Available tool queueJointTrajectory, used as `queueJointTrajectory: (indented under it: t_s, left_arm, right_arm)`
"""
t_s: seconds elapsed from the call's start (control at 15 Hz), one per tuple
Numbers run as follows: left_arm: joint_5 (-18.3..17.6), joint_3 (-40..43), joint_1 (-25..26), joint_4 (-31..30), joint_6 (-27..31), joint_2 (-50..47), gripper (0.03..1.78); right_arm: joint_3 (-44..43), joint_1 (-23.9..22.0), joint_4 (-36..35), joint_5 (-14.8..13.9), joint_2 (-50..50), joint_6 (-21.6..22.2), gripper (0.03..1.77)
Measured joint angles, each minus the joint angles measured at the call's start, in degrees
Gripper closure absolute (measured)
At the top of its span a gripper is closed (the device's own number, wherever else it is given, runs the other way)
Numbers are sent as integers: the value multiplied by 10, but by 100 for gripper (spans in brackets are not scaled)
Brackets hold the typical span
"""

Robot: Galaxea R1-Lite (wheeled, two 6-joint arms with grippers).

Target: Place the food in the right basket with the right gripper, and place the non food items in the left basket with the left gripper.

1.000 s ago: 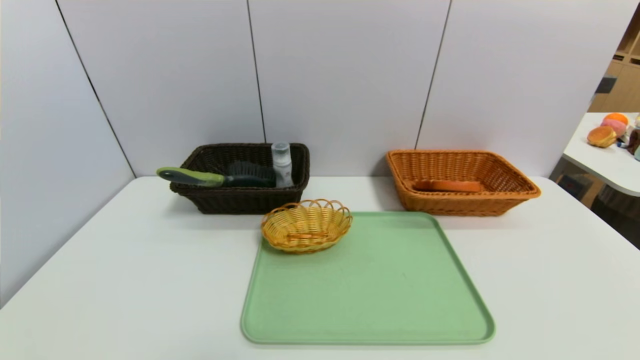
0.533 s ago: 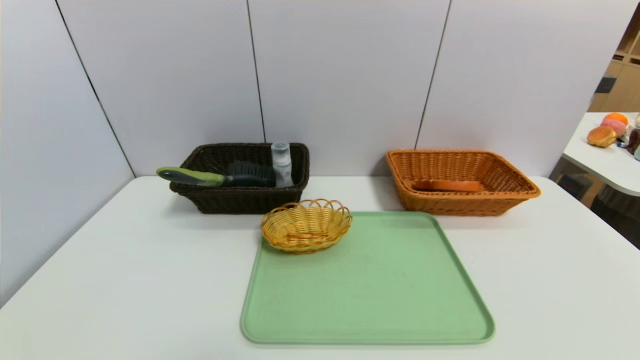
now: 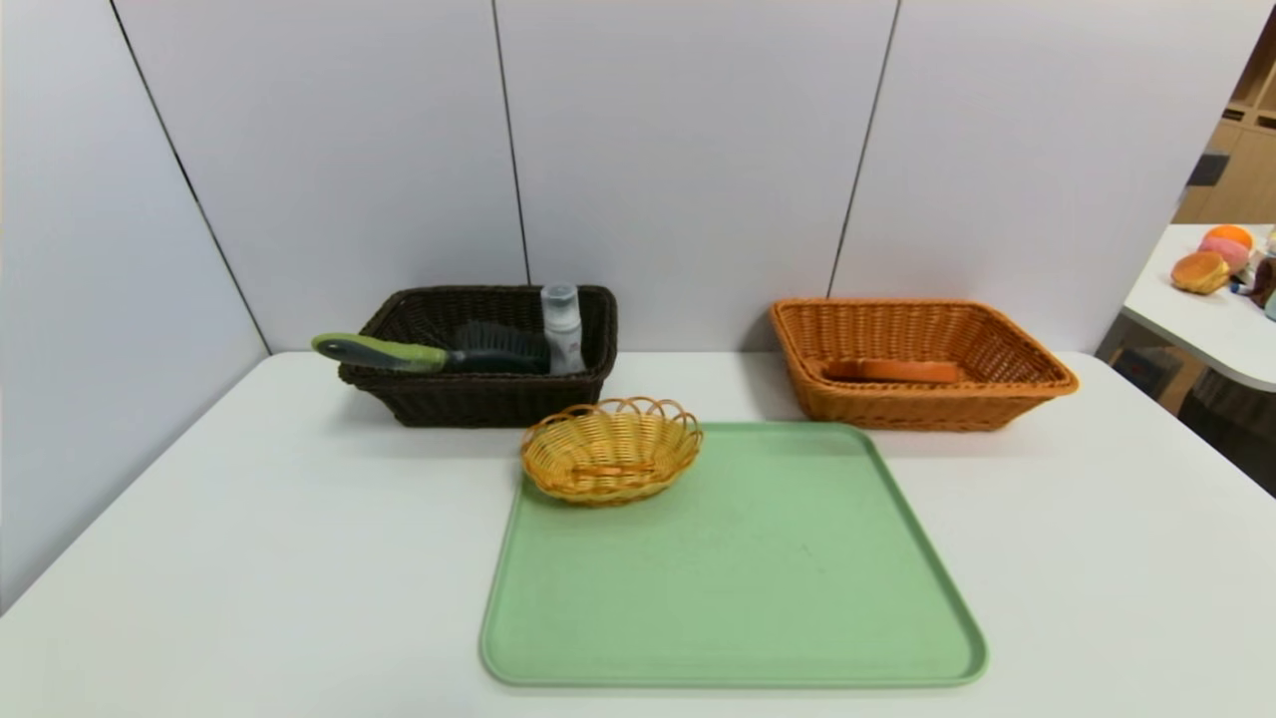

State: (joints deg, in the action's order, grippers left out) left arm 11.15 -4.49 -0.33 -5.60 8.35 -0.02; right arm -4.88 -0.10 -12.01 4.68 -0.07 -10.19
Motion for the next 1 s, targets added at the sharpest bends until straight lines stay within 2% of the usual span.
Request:
queueJointTrajectory:
  t_s: [0.13,0.4,0.47,0.67,1.0]
  left_arm:
    - [-24,33,0,-56,8,0,12]
    - [-121,44,0,24,5,0,12]
    - [-131,45,0,49,3,0,12]
    - [-136,45,0,59,-25,0,12]
    - [-133,45,0,61,-36,0,12]
  right_arm:
    - [36,0,-57,10,0,-6,10]
    - [48,0,53,2,0,1,10]
    - [48,0,67,-4,0,5,10]
    - [49,0,121,-14,0,28,10]
    - [49,0,124,-30,0,77,10]
